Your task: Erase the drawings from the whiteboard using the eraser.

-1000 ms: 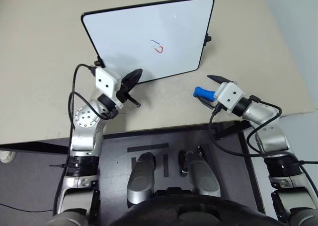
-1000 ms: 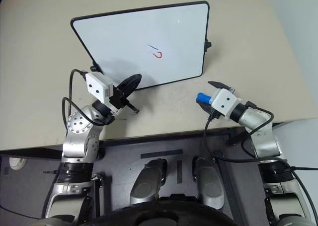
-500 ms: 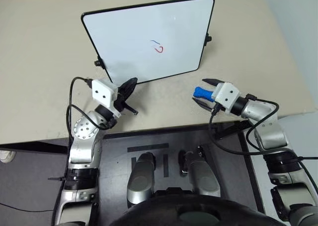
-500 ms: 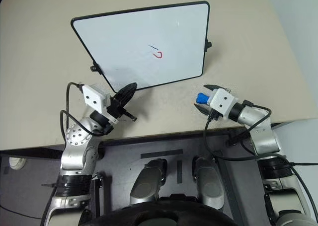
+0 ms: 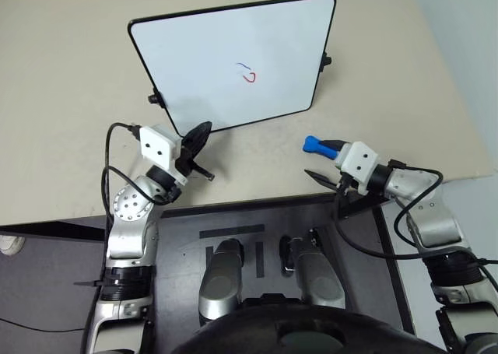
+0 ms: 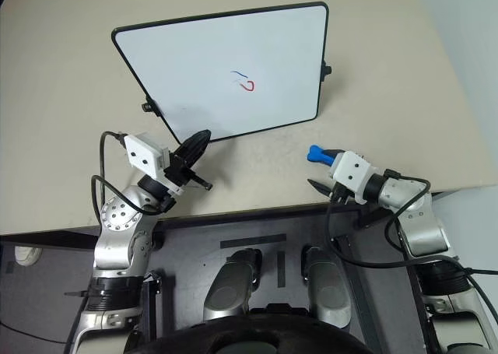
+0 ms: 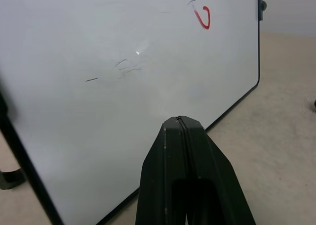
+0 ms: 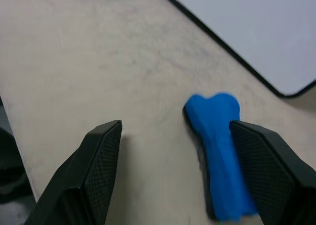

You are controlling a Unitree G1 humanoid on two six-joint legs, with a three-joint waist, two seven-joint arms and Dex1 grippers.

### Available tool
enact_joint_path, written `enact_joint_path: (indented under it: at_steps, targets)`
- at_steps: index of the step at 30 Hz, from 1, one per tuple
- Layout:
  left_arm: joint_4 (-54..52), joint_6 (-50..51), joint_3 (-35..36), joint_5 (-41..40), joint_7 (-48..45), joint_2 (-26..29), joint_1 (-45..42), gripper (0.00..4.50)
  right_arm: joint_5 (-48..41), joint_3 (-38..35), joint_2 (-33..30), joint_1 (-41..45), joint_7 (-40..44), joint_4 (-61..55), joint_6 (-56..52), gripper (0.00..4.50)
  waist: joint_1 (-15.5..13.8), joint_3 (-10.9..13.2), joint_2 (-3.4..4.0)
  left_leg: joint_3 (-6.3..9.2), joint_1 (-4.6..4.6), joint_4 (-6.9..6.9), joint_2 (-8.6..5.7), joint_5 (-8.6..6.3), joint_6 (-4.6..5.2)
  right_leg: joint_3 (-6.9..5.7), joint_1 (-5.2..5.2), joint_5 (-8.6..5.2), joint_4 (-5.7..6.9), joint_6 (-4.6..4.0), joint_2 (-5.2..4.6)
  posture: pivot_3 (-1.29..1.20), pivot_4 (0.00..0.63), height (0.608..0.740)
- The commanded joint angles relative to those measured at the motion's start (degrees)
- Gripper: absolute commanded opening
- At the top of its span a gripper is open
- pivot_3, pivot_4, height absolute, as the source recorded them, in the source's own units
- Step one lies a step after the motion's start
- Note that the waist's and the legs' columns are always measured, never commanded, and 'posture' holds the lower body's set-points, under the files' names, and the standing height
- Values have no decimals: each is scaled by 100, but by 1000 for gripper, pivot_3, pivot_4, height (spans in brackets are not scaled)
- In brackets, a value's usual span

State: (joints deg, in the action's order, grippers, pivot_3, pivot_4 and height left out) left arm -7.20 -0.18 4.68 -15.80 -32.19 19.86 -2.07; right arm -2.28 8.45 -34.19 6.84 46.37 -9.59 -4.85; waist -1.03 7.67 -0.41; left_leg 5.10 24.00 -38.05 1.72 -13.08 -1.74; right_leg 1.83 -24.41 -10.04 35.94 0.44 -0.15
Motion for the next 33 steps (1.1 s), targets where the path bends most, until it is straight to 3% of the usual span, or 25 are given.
enact_joint_path:
  at_steps: [1, 14, 17, 26, 33]
  targets:
    - [-193, -129, -17, 2, -4, -18, 5, 0, -8, -89, -54, 67, -13, 65, 54, 3660, 0, 0, 0, 0, -1, 0, 0, 0, 0, 0, 0, 0, 1, 0, 0, 0, 150, 740]
    - [-341, -84, -3, 1, 36, -3, 140, 0, 149, -42, -17, 232, -124, 569, 251, 3660, -3, 0, 0, 1, -4, -2, 0, 12, 0, 0, 5, -3, 1, 12, 0, 0, 150, 740]
    - [-329, -83, 8, -3, 30, 5, 134, 0, 191, -51, -8, 275, -186, 605, 229, 3071, -4, 0, 0, 1, -7, -2, 0, 17, 0, 0, 8, -8, 1, 25, 0, 0, 150, 740]
    - [-188, -111, -31, 21, 15, -20, -21, 0, 319, -49, -12, 350, -334, 652, 273, 31, -2, 0, 0, 4, -7, 2, 0, 15, -3, 0, 7, 3, 1, 11, 0, 0, 150, 740]
    - [-59, -146, -57, 30, -19, -29, -145, 0, 390, -68, -19, 442, -377, 490, 424, 31, -1, 0, 0, 4, -7, 1, 0, 15, -3, 0, 7, 4, 0, 9, 0, 0, 150, 740]
